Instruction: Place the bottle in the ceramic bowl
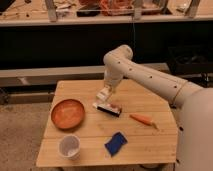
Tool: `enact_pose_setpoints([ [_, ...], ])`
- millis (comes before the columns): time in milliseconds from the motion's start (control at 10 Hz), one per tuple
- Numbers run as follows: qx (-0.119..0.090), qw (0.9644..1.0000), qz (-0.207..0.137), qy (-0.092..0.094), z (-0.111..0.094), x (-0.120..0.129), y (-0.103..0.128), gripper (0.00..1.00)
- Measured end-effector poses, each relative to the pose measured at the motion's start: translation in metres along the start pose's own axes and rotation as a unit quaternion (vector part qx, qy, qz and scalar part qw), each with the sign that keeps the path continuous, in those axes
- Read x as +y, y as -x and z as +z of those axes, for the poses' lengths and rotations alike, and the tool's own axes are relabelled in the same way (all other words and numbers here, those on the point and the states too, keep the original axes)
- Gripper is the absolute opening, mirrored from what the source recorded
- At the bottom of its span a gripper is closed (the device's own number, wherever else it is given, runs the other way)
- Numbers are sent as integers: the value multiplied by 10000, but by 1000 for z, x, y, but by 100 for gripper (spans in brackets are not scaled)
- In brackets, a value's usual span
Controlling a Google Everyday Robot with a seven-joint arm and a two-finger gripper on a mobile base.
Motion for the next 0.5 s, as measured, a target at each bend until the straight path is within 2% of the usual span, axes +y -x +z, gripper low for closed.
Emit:
enact_pose_setpoints([
  [200, 9, 9999, -138, -38, 2, -27, 21, 1],
  [500, 63, 9993, -352, -113, 2, -43, 31, 1],
])
